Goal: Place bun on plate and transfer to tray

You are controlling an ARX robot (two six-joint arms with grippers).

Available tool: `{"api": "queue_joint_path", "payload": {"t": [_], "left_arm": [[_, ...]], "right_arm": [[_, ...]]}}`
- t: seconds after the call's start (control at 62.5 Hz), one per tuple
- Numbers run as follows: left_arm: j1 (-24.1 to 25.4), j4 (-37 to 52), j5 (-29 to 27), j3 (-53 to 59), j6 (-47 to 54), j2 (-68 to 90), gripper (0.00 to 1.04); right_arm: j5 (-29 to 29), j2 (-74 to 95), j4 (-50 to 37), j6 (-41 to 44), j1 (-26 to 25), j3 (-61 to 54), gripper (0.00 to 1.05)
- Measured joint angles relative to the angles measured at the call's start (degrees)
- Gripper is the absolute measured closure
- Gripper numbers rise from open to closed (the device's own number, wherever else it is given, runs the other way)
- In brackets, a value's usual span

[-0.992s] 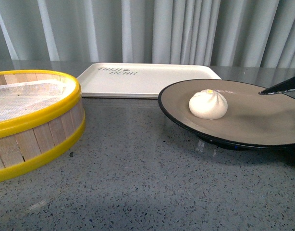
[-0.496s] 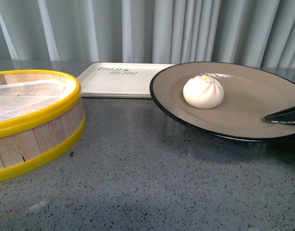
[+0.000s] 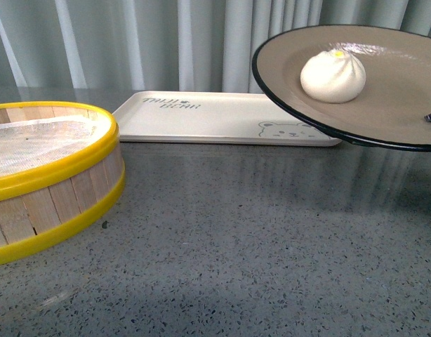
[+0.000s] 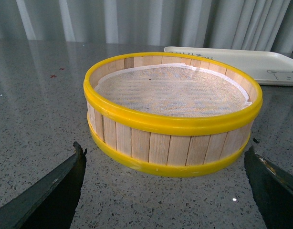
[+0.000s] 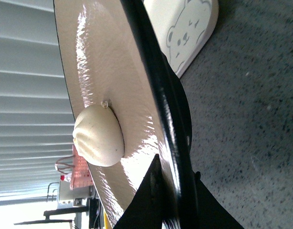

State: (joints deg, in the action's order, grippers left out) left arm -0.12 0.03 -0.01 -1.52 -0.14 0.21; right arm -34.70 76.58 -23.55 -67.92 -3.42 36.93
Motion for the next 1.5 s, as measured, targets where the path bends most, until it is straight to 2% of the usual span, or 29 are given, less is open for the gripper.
{"api": "queue_joint_path", "payload": {"t": [0.144,0.336,0.8,1.264,1.504], "left_arm": [[0.0,0.0,0.0,0.0,0.0,0.0,0.07],[0.0,0.0,0.0,0.0,0.0,0.0,0.07],[0.0,0.0,0.0,0.0,0.0,0.0,0.07],[0.0,0.0,0.0,0.0,0.0,0.0,0.07],[0.0,0.0,0.0,0.0,0.0,-0.02,0.07]], "right_arm": [[-0.15,10.12,-0.39,-0.63,-0.26,8.66,1.02],[0.09,20.06,0.74,-3.98,2.36,22.14,1.02],[6.21,36.17,14.23,-11.85,7.34,46.34,1.02],[7.23,47.6,24.59,-9.68,10.54,62.03,1.02],[8.39,49.44,25.66,-9.33,10.75,64.04,1.02]]}}
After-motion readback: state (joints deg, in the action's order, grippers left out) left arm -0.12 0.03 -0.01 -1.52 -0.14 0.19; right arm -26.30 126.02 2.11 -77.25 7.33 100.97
